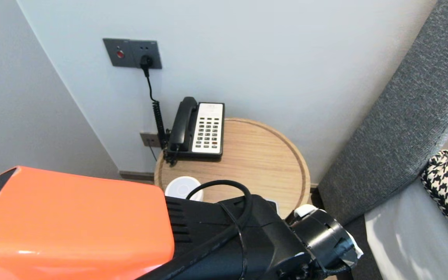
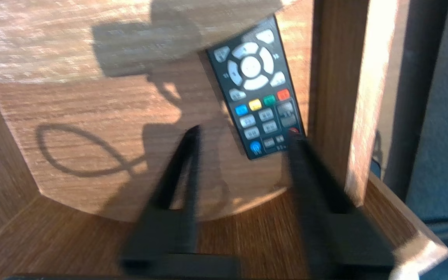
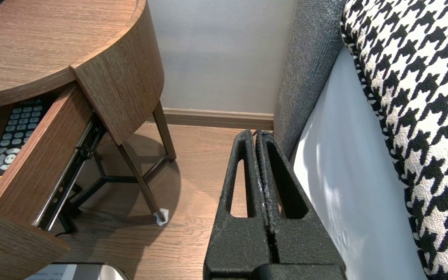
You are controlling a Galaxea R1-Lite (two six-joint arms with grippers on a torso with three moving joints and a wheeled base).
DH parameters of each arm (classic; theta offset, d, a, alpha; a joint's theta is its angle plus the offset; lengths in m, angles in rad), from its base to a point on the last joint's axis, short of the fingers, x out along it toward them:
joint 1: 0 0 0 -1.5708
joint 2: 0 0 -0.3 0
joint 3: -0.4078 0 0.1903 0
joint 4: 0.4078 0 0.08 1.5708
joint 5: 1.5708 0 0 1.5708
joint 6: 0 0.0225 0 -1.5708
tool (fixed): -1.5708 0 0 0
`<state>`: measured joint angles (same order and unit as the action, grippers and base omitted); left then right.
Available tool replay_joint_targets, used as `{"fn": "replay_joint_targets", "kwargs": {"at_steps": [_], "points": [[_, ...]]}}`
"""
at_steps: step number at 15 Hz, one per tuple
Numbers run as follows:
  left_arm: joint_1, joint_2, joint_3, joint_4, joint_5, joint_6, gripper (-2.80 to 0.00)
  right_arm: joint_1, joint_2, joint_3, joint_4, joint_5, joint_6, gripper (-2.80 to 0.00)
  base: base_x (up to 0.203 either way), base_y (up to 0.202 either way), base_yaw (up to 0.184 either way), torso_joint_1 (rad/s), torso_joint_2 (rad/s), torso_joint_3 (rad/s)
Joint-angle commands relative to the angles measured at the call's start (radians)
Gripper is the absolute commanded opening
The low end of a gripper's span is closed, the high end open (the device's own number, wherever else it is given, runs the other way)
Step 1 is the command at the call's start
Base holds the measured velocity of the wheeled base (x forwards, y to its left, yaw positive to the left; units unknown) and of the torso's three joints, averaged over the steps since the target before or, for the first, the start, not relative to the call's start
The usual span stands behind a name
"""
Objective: Take the remote control out of the drawer one by one and place them on the table
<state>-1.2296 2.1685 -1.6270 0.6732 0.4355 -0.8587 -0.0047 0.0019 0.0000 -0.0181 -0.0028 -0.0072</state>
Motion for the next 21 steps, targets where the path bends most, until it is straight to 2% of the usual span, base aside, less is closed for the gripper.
{"fn": "replay_joint_targets", "kwargs": {"at_steps": [1, 4, 9, 14, 16, 17, 21], "points": [[0.001, 0.009, 0.003, 0.000, 0.014, -0.008, 0.00, 0.000, 0.001, 0.012, 0.000, 0.000, 0.000, -2.80, 0.000, 0.000, 0.000, 0.000, 0.00, 0.000], [-0.007, 0.005, -0.004, 0.011, 0.022, -0.044, 0.00, 0.000, 0.001, 0.011, 0.001, 0.001, 0.000, -2.80, 0.000, 0.000, 0.000, 0.000, 0.00, 0.000], [-0.012, -0.022, 0.005, 0.023, 0.013, -0.051, 0.00, 0.000, 0.000, 0.011, 0.000, 0.001, 0.000, -2.80, 0.000, 0.000, 0.000, 0.000, 0.00, 0.000], [-0.011, -0.019, 0.010, 0.043, -0.027, -0.094, 0.00, 0.000, 0.001, 0.012, 0.000, 0.001, 0.000, -2.80, 0.000, 0.000, 0.000, 0.000, 0.00, 0.000], [-0.001, 0.013, 0.013, 0.044, -0.047, -0.149, 0.00, 0.000, 0.001, 0.011, 0.000, 0.000, 0.000, -2.80, 0.000, 0.000, 0.000, 0.000, 0.00, 0.000], [0.002, 0.016, 0.010, 0.047, -0.085, -0.167, 0.00, 0.000, 0.001, 0.012, 0.000, 0.001, 0.000, -2.80, 0.000, 0.000, 0.000, 0.000, 0.00, 0.000], [0.002, 0.024, -0.005, 0.072, -0.128, -0.178, 0.00, 0.000, 0.001, 0.011, 0.000, 0.001, 0.000, -2.80, 0.000, 0.000, 0.000, 0.000, 0.00, 0.000]]}}
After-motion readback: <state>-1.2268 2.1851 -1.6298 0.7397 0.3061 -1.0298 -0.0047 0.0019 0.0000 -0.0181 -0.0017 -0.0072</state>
